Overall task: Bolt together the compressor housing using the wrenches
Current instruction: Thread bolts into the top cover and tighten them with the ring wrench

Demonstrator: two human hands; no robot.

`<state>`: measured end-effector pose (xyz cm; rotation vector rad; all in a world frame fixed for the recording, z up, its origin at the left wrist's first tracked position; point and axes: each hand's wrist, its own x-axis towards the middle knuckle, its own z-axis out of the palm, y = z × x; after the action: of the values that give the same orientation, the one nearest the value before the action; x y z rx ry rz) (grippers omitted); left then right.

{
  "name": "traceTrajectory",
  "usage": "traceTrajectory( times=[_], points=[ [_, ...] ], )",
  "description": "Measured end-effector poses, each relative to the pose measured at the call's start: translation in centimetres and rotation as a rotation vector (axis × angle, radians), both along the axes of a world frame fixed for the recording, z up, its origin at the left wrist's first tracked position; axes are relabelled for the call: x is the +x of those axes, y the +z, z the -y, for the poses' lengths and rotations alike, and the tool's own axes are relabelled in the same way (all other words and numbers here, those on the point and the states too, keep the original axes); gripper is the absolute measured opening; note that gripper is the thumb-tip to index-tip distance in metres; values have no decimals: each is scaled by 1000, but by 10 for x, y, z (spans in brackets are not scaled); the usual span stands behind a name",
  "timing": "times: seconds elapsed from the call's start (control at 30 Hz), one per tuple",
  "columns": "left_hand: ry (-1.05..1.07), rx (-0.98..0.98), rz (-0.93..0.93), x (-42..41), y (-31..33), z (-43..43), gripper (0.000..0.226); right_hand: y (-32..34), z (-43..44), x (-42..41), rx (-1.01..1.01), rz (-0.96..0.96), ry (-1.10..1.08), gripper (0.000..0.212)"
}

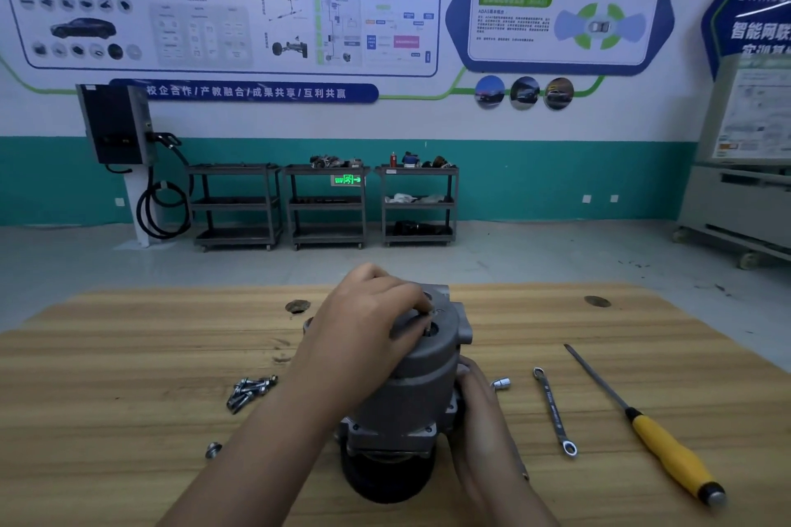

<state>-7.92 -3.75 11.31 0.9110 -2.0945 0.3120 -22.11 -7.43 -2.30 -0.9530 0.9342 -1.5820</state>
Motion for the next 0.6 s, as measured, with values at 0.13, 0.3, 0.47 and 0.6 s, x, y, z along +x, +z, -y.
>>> traceTrajectory(
  times=[0.13, 0.3, 0.47, 0.6],
  points=[
    [-14, 123, -53, 2, -1, 1, 11, -1, 1, 0, -16, 8, 12, 27],
    [6, 205, -144, -1, -10, -5, 19, -4, 3, -3, -8, -53, 30, 27],
    [3, 177, -176, -4, -18, -12, 23, 0, 0, -18, 63, -156, 46, 57],
    [15, 125, -172, 1, -23, -14, 22, 2, -1, -55, 62, -540, -368, 11]
  ],
)
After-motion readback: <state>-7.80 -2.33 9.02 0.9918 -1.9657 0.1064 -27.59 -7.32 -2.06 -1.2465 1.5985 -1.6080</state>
